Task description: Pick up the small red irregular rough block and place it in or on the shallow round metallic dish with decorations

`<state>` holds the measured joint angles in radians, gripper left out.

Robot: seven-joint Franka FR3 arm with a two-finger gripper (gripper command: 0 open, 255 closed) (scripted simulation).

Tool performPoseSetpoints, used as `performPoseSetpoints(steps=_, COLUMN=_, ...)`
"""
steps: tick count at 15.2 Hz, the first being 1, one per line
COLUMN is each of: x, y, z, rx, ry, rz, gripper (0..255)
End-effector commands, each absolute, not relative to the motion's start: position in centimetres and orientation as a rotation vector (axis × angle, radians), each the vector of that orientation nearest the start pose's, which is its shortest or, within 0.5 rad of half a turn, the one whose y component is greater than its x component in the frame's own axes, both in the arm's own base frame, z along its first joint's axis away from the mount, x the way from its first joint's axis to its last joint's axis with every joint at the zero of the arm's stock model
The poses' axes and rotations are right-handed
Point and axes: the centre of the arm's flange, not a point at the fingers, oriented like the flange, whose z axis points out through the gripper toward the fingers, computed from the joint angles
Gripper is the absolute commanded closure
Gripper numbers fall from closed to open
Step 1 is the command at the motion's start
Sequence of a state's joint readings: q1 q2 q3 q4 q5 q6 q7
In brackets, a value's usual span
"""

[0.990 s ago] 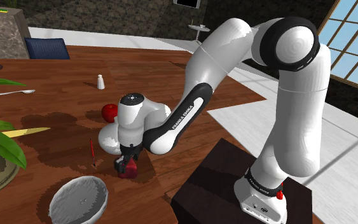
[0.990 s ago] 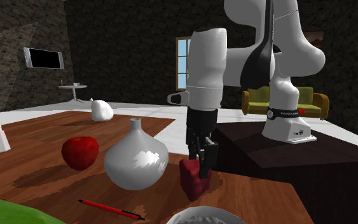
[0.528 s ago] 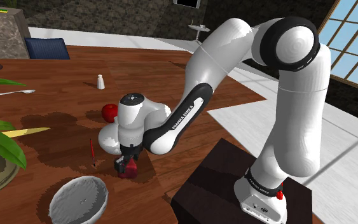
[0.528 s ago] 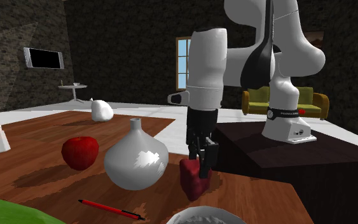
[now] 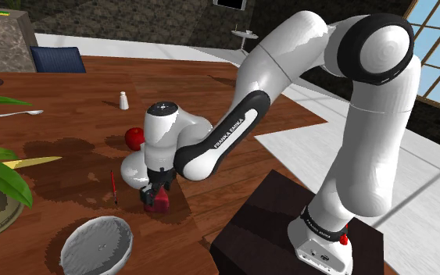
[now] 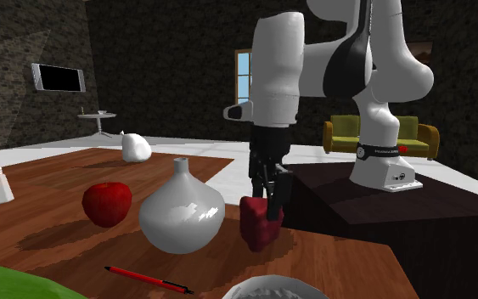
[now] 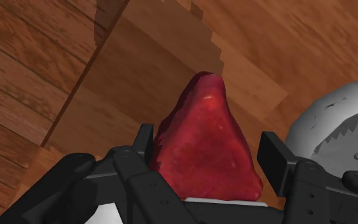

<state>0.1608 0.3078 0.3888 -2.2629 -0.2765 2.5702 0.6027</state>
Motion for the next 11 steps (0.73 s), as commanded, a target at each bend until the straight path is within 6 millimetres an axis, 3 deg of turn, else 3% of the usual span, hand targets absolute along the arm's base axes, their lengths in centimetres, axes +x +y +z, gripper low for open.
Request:
performPoseSetpoints(steps=1, x=45.8, y=28.8, z=24.7, rx=-3.144, ry=-0.251, rz=-0.077, gripper=255)
performPoseSetpoints(steps=11, x=45.8, y=28.8, z=29.9, rx=-3.144, ry=-0.251, rz=-0.077, gripper=255)
